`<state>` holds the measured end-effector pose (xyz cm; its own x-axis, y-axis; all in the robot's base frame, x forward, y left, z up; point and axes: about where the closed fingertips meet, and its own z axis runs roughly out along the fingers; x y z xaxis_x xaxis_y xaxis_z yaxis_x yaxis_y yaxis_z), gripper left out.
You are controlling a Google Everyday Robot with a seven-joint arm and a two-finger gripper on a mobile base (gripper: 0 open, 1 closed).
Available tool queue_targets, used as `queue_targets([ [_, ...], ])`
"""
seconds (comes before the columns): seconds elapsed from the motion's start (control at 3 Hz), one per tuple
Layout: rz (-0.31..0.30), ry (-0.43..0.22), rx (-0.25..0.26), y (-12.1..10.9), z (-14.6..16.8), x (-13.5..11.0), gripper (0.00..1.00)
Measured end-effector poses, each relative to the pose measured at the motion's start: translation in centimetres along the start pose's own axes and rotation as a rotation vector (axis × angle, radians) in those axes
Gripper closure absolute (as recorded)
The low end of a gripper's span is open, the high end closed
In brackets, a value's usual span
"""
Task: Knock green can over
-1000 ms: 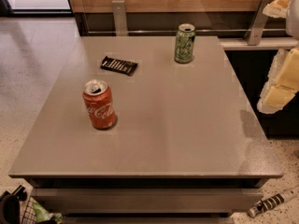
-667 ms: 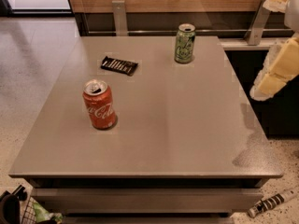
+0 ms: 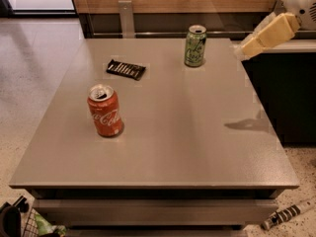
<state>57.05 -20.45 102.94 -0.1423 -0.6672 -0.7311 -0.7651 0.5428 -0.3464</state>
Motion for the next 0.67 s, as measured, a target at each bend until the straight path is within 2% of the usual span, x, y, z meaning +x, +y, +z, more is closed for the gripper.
queue_targets([
  [0.33, 0.069, -0.111, 0.026, -1.5, 2.1, 0.0, 0.0],
  [0.67, 0.161, -0.202, 0.042, -2.5, 4.8, 1.1, 0.0],
])
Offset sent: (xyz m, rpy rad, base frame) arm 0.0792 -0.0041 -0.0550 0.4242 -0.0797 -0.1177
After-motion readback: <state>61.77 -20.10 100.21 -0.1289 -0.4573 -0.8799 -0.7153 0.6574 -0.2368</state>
